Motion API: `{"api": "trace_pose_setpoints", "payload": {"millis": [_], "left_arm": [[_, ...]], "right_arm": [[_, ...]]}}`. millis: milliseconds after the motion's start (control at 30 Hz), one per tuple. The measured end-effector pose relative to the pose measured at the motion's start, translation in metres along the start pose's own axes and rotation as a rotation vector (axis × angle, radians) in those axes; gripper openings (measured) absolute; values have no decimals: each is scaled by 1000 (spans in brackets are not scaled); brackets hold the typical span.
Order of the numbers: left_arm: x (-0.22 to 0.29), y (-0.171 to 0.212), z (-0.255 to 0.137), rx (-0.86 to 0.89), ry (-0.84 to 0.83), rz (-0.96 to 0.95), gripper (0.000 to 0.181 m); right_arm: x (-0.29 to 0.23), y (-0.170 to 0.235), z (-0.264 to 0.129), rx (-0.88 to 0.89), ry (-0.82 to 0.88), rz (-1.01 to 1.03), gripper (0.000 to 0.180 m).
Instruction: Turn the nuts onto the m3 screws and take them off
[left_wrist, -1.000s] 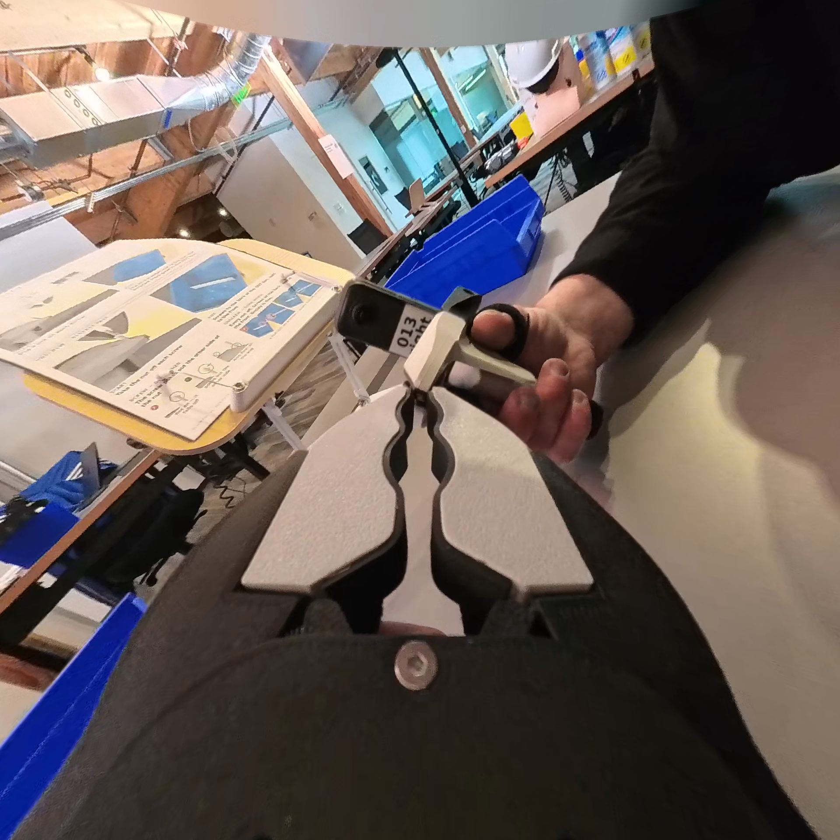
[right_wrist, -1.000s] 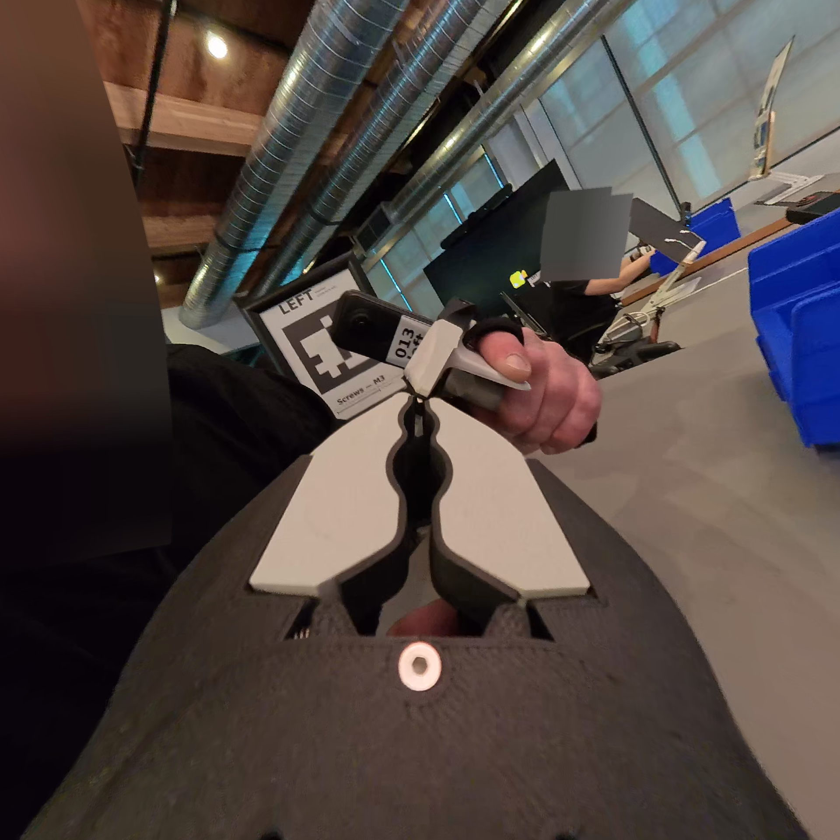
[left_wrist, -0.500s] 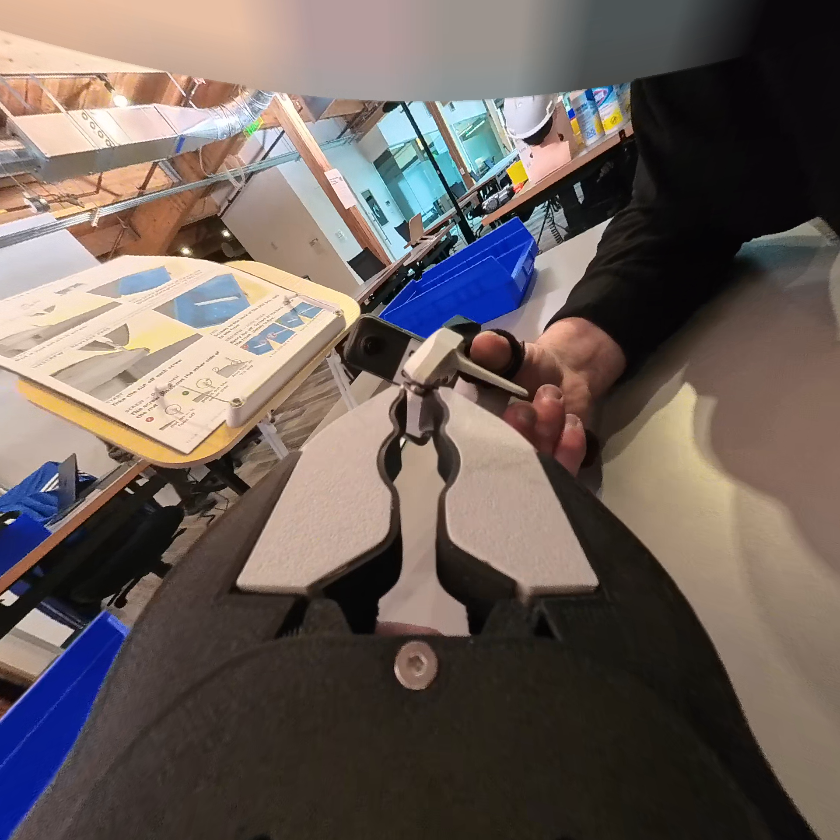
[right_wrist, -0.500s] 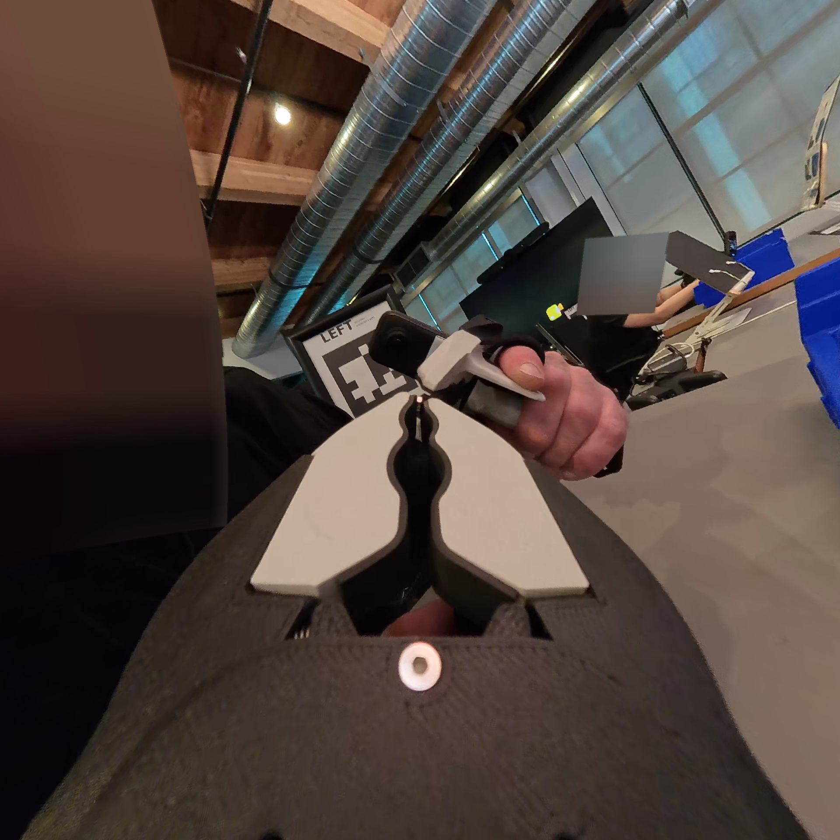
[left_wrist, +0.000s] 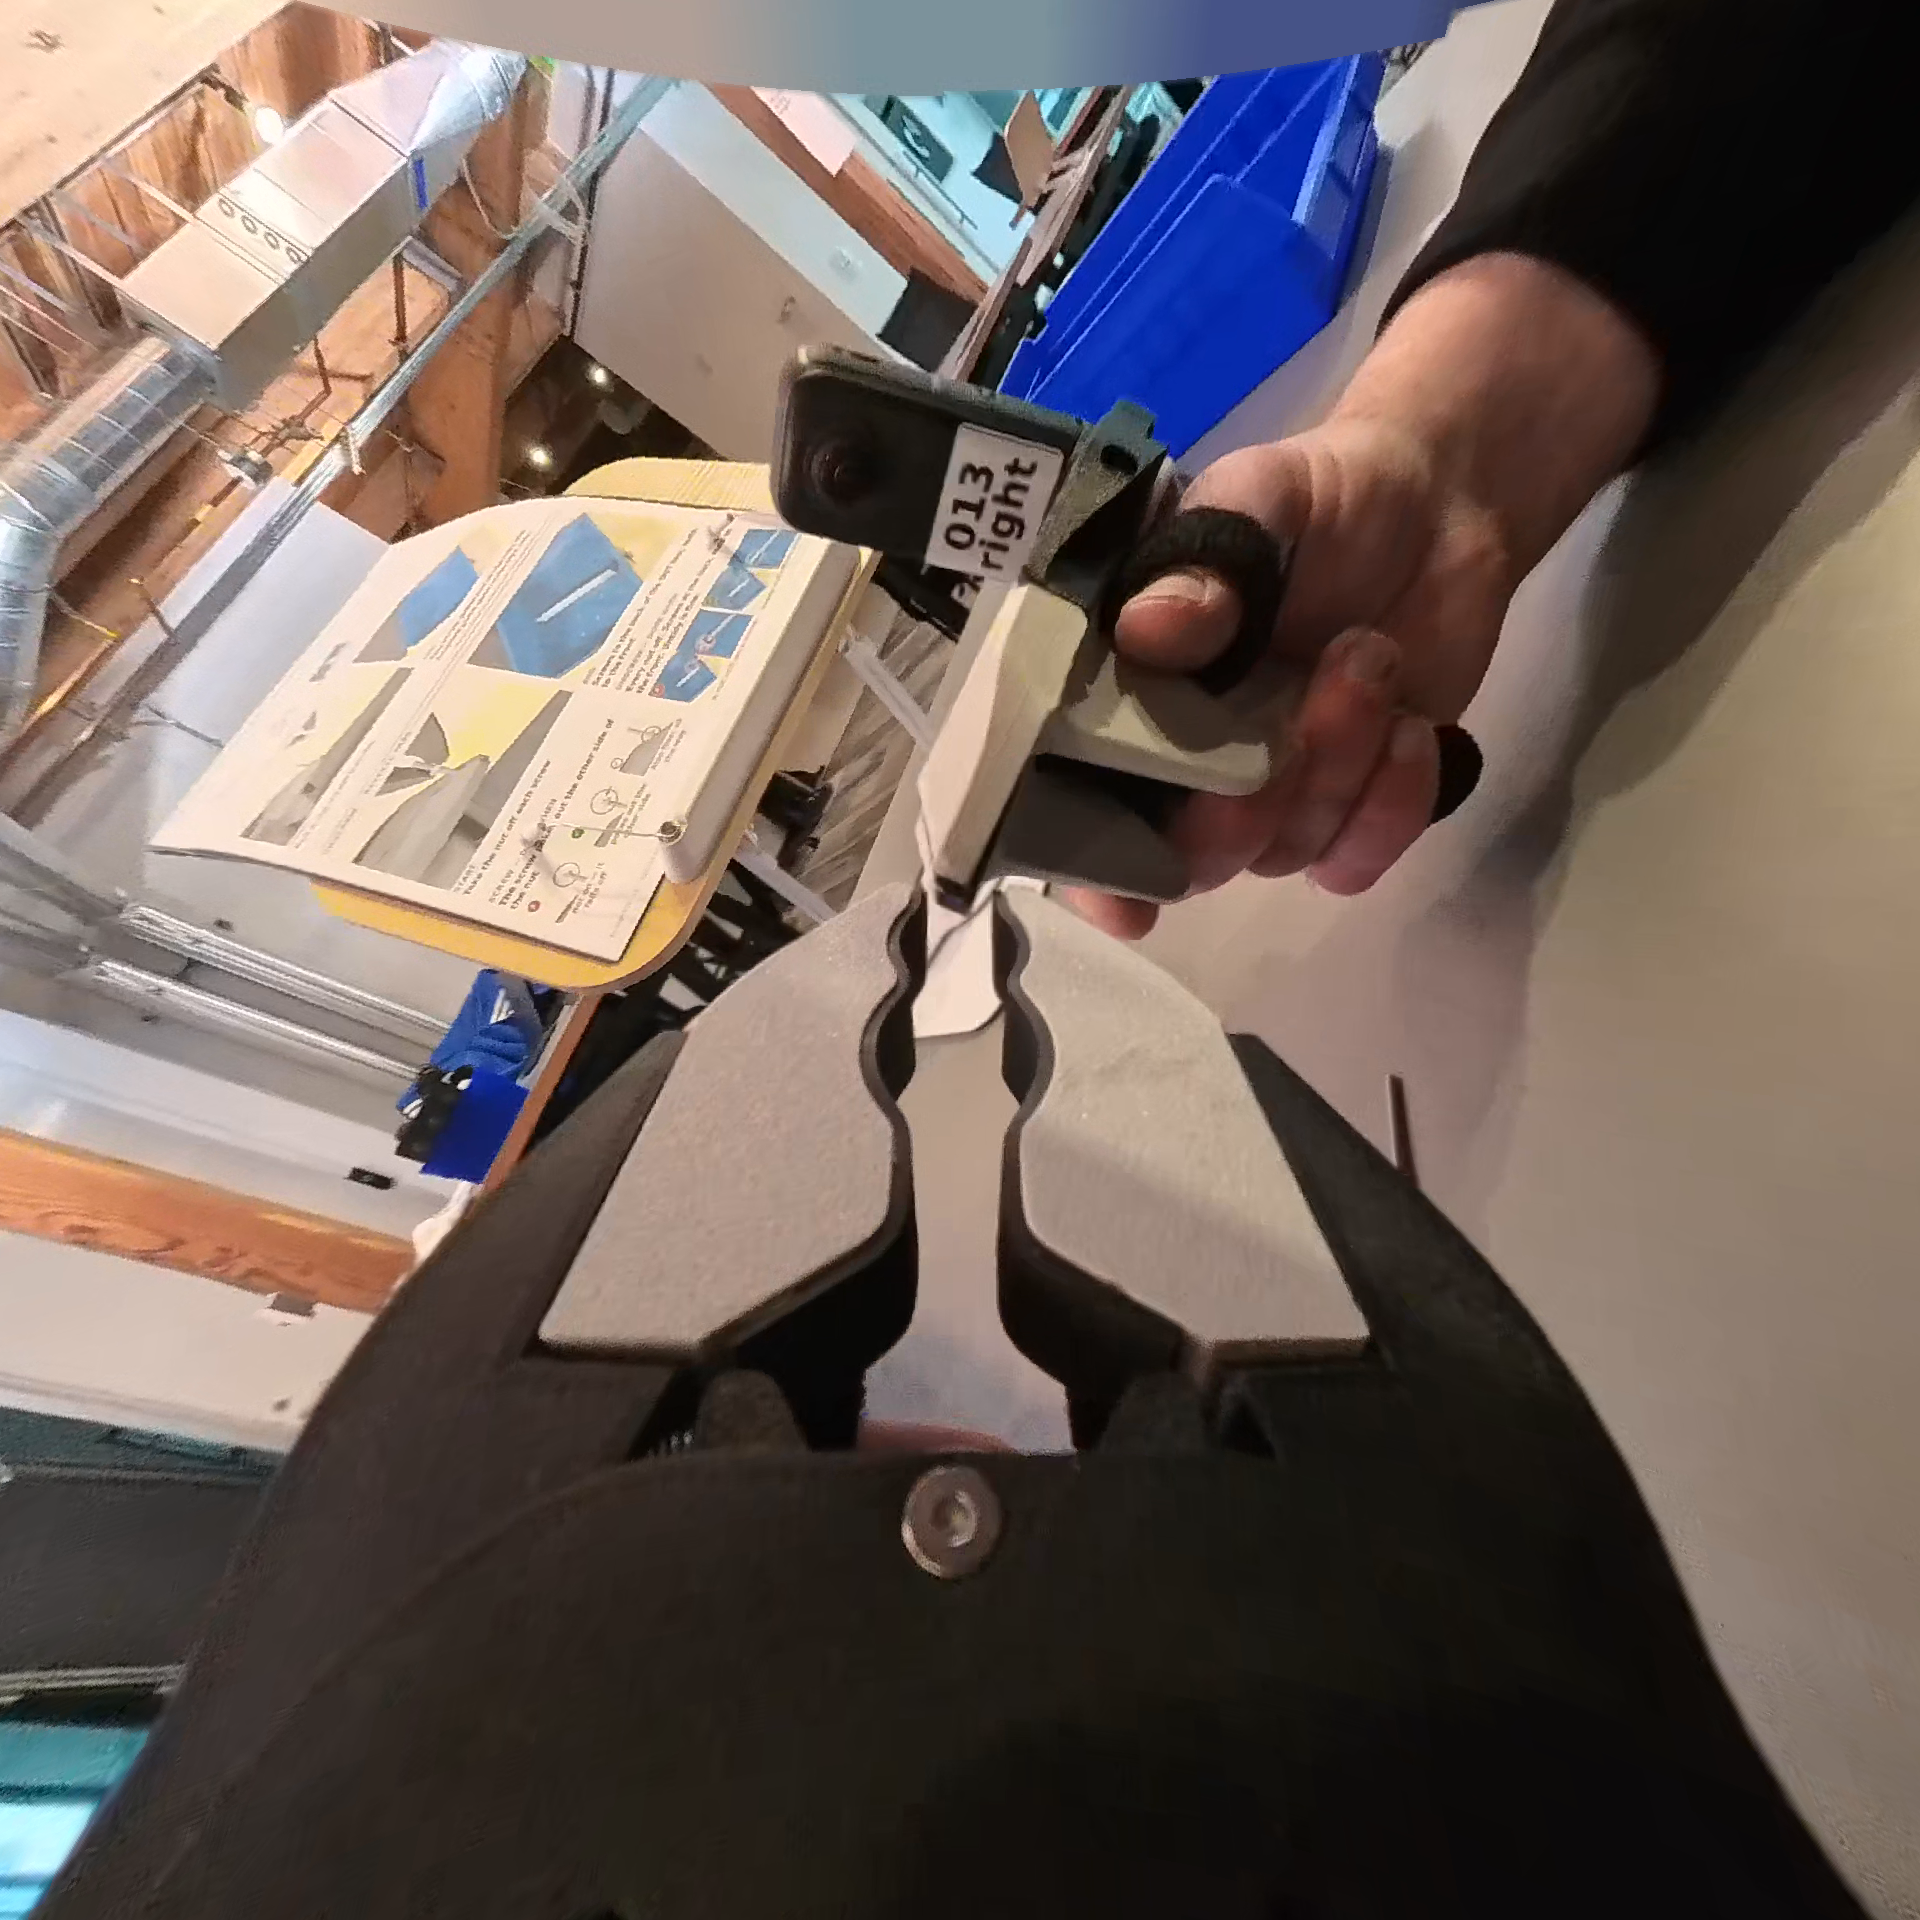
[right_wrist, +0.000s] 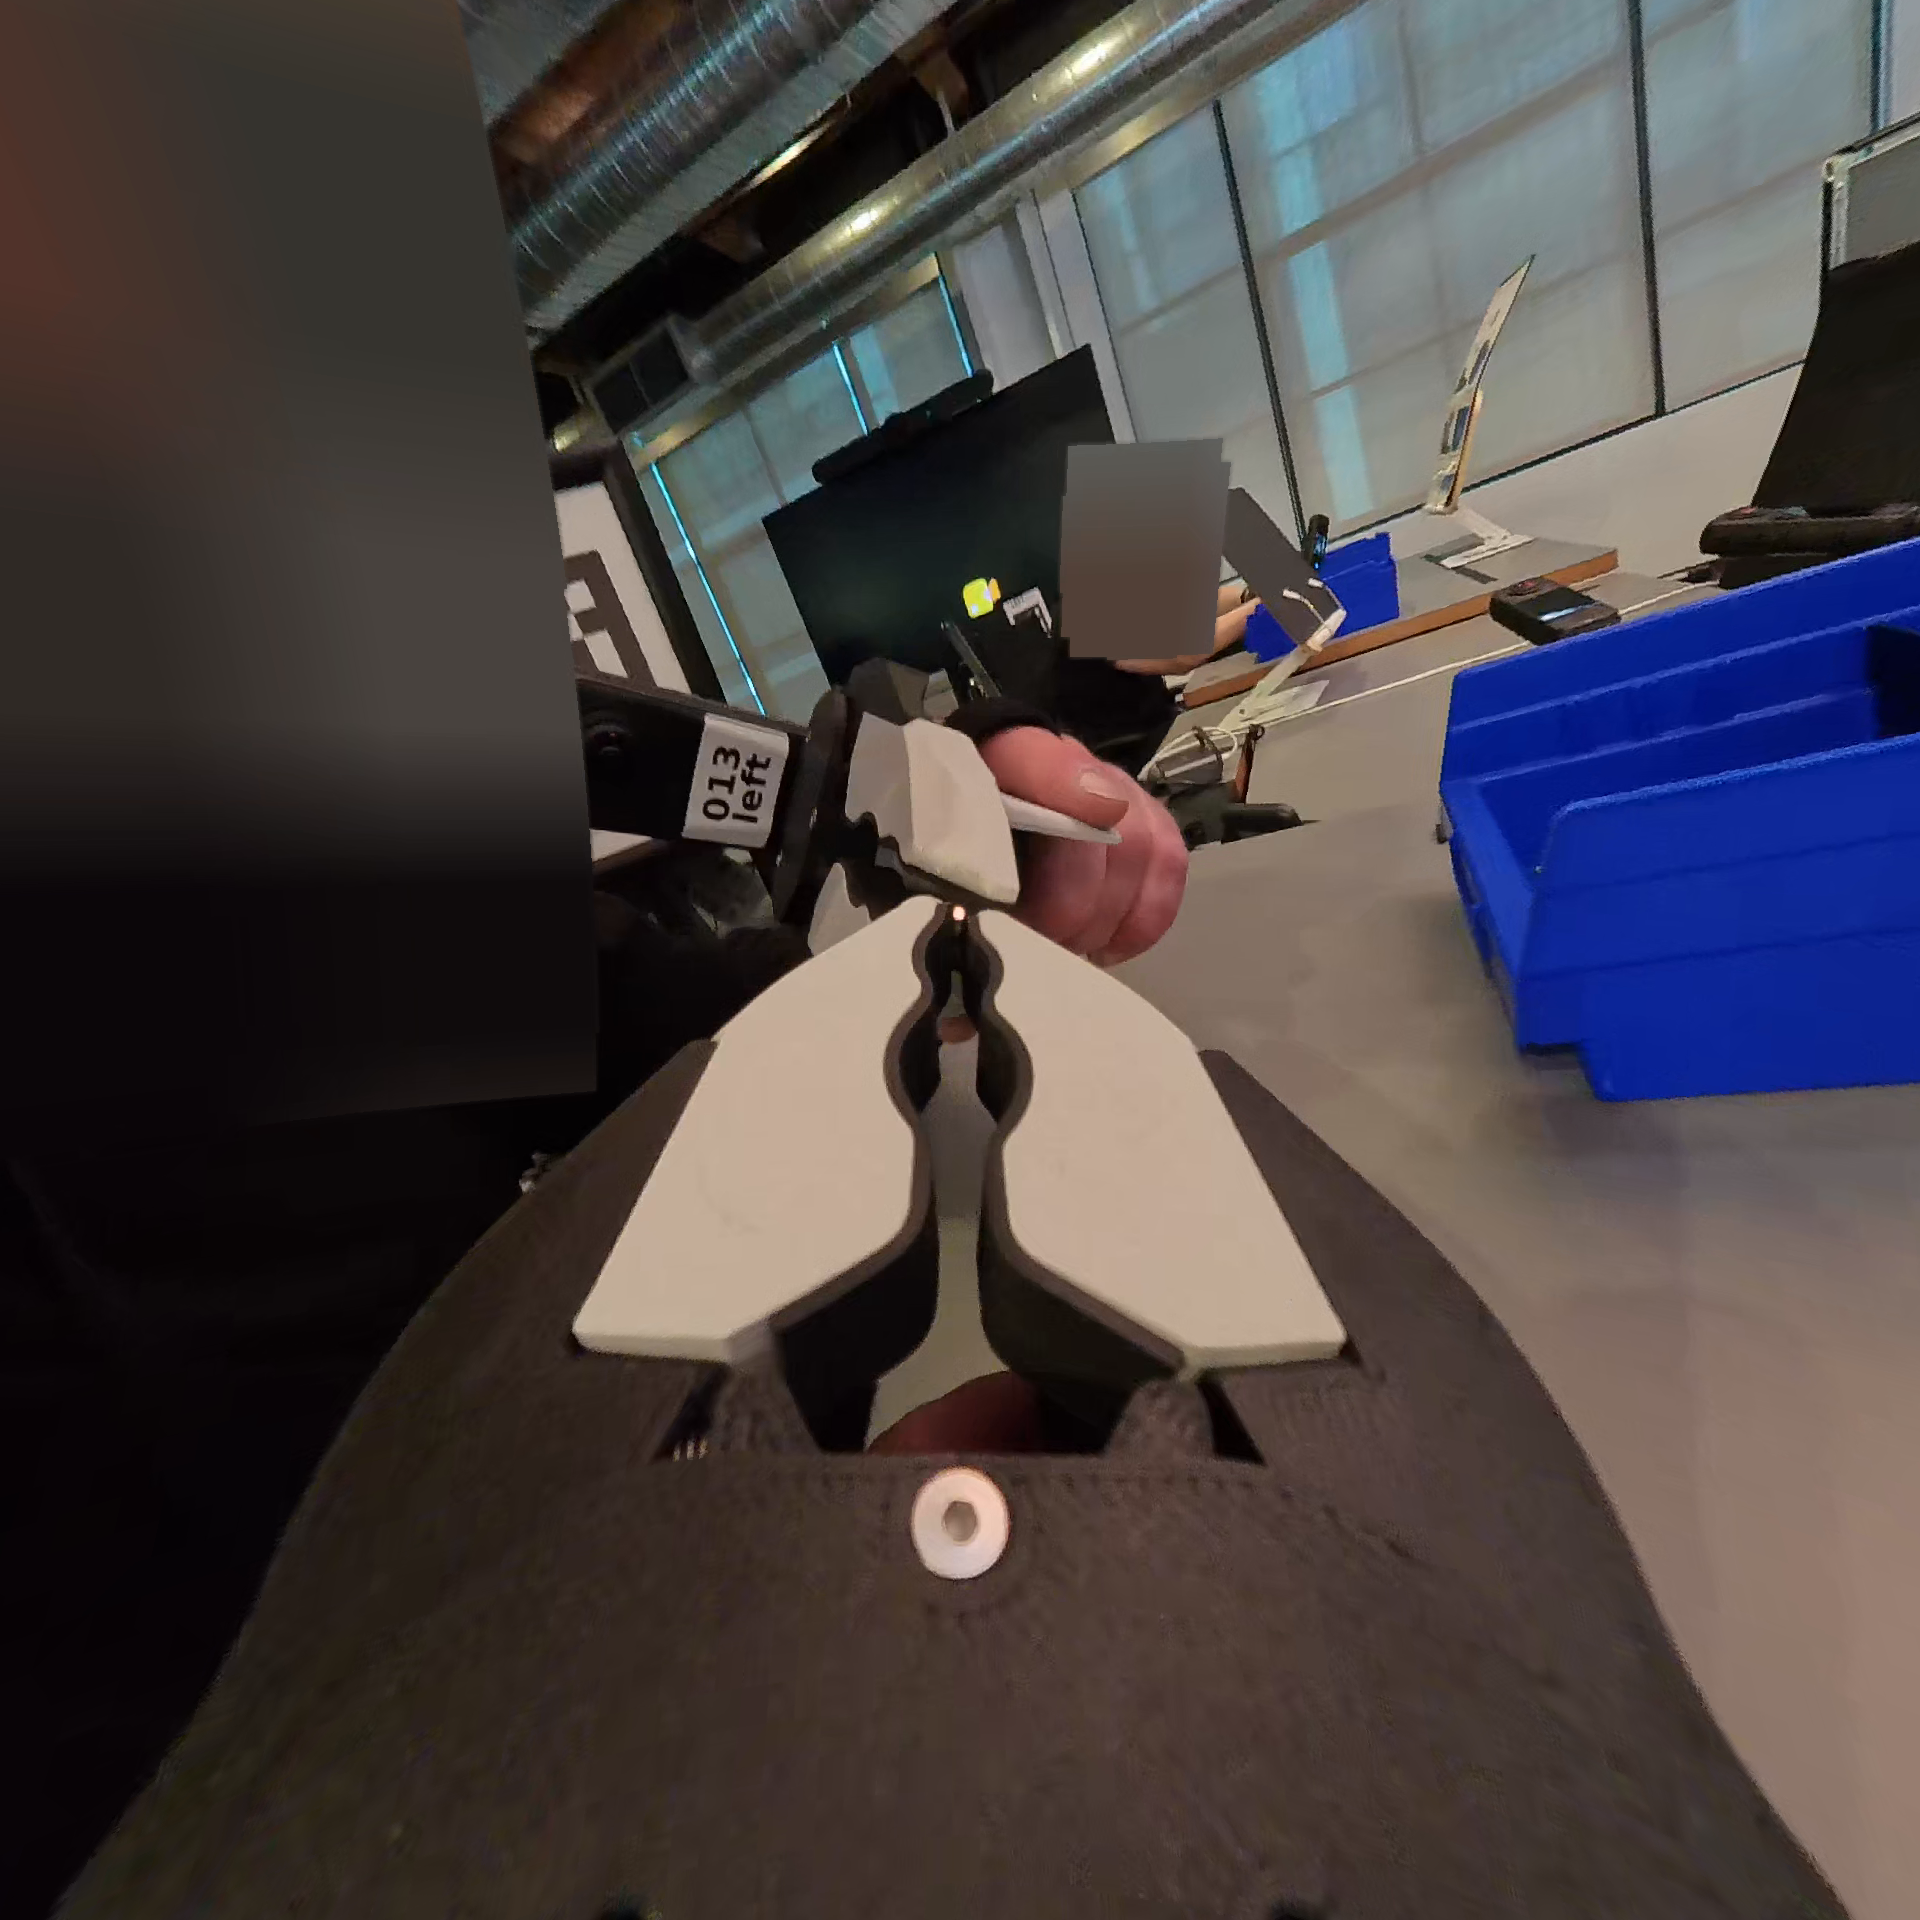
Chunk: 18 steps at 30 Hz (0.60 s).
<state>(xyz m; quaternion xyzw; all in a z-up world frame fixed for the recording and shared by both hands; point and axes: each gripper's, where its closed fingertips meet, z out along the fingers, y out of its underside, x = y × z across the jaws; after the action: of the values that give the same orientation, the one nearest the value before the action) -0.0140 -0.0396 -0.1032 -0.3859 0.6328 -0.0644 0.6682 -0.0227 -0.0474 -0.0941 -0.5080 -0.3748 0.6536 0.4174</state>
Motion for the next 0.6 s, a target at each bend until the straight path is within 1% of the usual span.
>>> {"api": "trace_pose_setpoints", "payload": {"millis": [200, 300, 433, 533, 600], "left_arm": [[1, 0, 1, -2, -7, 25, 9], [2, 1, 2, -15, -13, 39, 8], [1, 4, 4, -58, -42, 88, 8], [0, 7, 5, -75, -56, 107, 8], [1, 13, 7, -111, -66, 146, 8]], "right_arm": [[2, 3, -1, -19, 7, 12, 1], [4, 4, 0, -28, 43, -15, 1], [9, 4, -1, -62, 152, -112, 1], [12, 4, -1, -72, 239, -136, 1], [18, 7, -2, -104, 325, -165, 2]]}}
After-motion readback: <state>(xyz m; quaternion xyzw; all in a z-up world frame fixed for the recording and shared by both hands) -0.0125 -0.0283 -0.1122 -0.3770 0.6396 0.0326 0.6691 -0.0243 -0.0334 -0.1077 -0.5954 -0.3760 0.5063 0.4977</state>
